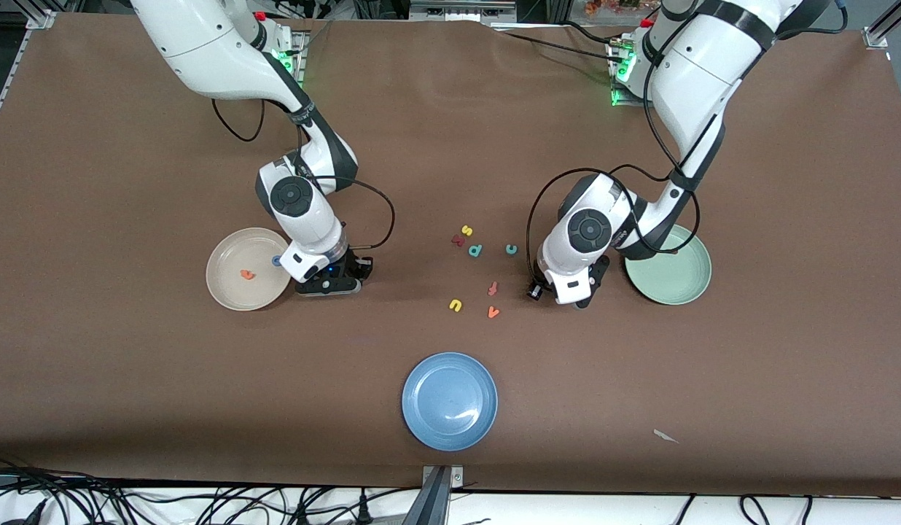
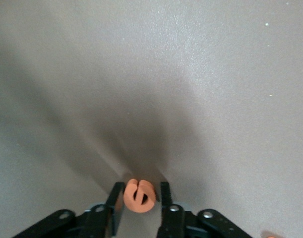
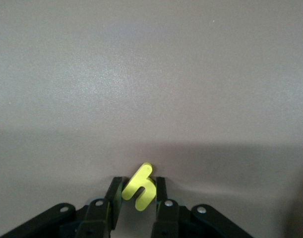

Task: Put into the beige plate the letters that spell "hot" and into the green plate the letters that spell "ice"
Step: 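Place the e on the green plate while the right gripper places the h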

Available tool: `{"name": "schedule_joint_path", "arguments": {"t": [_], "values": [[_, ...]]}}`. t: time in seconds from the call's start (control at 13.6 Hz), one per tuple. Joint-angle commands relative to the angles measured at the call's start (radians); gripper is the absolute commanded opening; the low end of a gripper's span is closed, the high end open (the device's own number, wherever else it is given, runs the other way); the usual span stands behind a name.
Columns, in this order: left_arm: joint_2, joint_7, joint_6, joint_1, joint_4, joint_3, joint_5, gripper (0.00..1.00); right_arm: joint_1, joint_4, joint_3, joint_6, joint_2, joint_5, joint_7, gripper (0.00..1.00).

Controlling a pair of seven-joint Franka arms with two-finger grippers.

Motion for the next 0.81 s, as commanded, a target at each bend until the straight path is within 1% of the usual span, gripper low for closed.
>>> {"name": "schedule_joint_path", "arguments": {"t": [0.0,0.07,0.15,0.29,0.37,0.51,0.59,0.73], "values": [[0.014,-0.025,-0.019,-0.008,0.016,0.005,0.032,0.15,0.01,0.006,-0.022,0.003,0.015,-0.027,-0.001,0.1],[0.014,-0.017,-0.031,-0.008,0.017,0.003,0.035,0.11,0.01,0.0,-0.024,-0.003,-0.004,-0.027,-0.027,0.1],[0.011,-0.003,-0.07,-0.007,0.022,0.003,0.043,0.11,0.005,-0.011,-0.024,-0.021,-0.028,-0.027,-0.05,0.1],[-0.028,0.07,-0.161,0.008,0.046,0.0,0.029,0.09,-0.024,-0.025,-0.024,-0.123,-0.099,-0.027,-0.115,0.1],[-0.054,0.109,-0.208,0.021,0.055,-0.002,0.002,0.09,-0.045,-0.034,-0.024,-0.182,-0.14,-0.027,-0.164,0.1],[-0.119,0.251,-0.288,0.054,0.069,-0.002,-0.092,0.09,-0.107,-0.063,-0.022,-0.251,-0.215,-0.024,-0.278,0.1],[-0.159,0.337,-0.339,0.088,0.069,-0.002,-0.132,0.09,-0.136,-0.083,-0.022,-0.276,-0.246,-0.021,-0.327,0.1],[-0.22,0.51,-0.466,0.151,0.069,-0.003,-0.154,0.09,-0.196,-0.135,-0.022,-0.291,-0.291,-0.021,-0.419,0.11]]}}
